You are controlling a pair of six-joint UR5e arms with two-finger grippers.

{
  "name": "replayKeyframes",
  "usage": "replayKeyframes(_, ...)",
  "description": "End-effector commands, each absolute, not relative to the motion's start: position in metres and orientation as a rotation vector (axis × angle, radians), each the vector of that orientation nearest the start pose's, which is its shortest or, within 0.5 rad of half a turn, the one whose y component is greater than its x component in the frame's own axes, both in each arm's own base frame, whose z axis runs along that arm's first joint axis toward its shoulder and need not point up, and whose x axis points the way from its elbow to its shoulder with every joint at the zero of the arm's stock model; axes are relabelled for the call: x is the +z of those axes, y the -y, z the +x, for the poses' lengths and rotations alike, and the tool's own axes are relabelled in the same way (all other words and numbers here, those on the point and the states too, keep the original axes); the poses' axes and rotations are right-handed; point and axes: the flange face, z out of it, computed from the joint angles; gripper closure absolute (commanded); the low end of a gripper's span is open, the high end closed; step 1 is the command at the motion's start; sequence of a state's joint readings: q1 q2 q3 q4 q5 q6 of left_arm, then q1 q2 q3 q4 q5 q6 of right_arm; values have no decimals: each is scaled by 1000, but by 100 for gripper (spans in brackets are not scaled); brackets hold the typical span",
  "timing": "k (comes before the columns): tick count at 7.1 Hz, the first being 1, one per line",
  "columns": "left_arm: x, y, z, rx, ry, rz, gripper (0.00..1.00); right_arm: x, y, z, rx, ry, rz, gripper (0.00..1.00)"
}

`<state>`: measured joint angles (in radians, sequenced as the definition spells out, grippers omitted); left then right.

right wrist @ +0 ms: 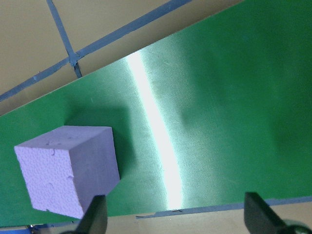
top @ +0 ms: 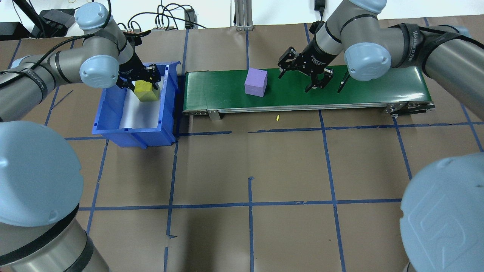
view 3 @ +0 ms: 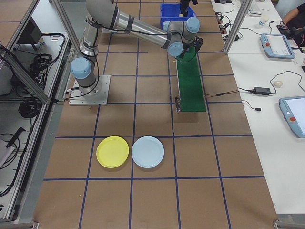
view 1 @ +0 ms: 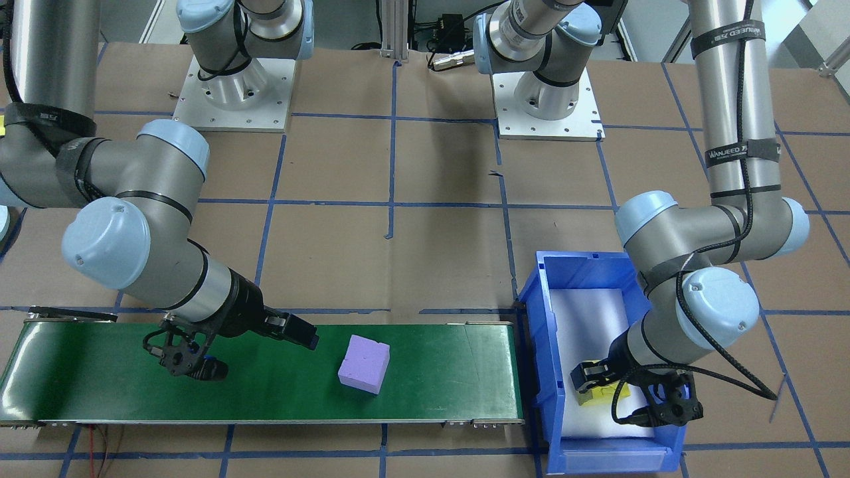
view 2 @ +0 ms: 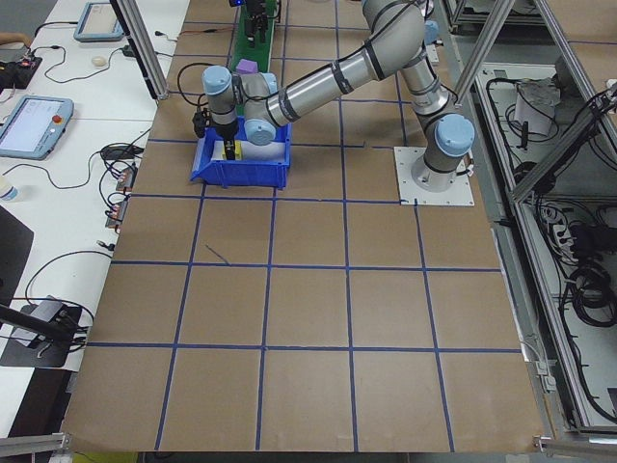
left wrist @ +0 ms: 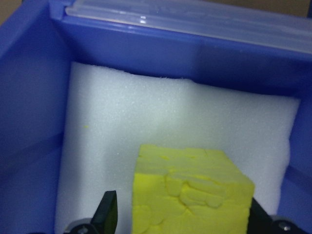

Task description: Move block left to right into plate

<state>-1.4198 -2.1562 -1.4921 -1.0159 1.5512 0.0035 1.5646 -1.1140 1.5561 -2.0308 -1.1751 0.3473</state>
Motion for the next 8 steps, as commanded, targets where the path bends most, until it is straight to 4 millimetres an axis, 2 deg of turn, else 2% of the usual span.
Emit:
replayKeyframes(1,275,692,-33,-163,-3140,-230,56,287,648,169,68,-2690,478,0)
replayKeyframes(2,310,678,-43,-168,-3141,-216,56,282,649,172,87,-2659,472,0)
replayKeyframes(3,355,659,-53,-192,-3139,-199,56,281,651,172,81,-2658,469,0)
replayKeyframes(4,389,649,-62,-254,-3136,-188,56,281,654,172,63,-2657,464,0)
replayKeyframes(5,407,643,-102,-263,-3132,-101,56,278,663,172,59,-2657,463,0)
replayKeyframes(6,419,647,-137,-301,-3063,-21,55,275,665,172,63,-2657,464,0)
replayKeyframes(7,410,647,-161,-283,-3082,-46,55,275,665,172,63,-2657,464,0)
replayKeyframes(8,387,653,-181,-238,-3173,-28,55,275,665,172,63,-2657,464,0)
